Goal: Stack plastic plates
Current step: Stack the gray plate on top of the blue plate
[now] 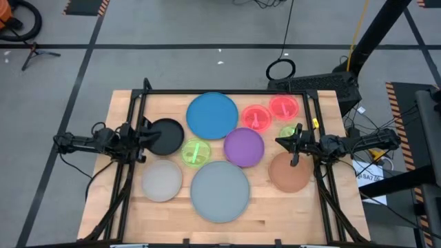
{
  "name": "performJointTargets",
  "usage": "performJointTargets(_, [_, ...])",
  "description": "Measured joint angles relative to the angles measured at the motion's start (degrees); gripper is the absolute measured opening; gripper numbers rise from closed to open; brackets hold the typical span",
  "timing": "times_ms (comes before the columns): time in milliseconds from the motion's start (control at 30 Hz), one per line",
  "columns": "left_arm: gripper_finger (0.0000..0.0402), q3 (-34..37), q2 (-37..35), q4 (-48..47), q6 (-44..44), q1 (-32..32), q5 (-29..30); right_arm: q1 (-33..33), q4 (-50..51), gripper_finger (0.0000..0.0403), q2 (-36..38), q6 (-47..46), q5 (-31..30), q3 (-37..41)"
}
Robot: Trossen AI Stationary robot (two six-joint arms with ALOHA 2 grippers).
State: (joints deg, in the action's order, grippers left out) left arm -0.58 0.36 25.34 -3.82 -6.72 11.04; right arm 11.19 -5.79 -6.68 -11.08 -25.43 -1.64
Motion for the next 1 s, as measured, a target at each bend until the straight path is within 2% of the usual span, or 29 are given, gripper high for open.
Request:
performJointTargets(400, [0.0047, 0.00, 0.00, -0.08, 4.19, 0.00, 0.80, -0.01, -0.23, 0.0000, 0.00, 0.25, -0.04, 0.01])
performJointTargets(567, [0.0047, 0.00, 0.00, -0.45, 7.53, 0.00, 5.82, 0.01, -8.55, 0.0000, -0.01, 1.72, -0.16, 0.01])
performJointTargets(833, [0.0047, 0.00, 0.00, -1.48, 2.85, 0.00, 5.69, 0.04, -19.89, 0.0000, -0.95, 7.05, 1.66, -0.02])
performJointTargets(1000, [0.0047, 0.00, 0.00, -2.00, -5.57, -0.25, 5.51, 0.06, -19.41, 0.0000, -3.35, 10.43, 1.55, -2.42])
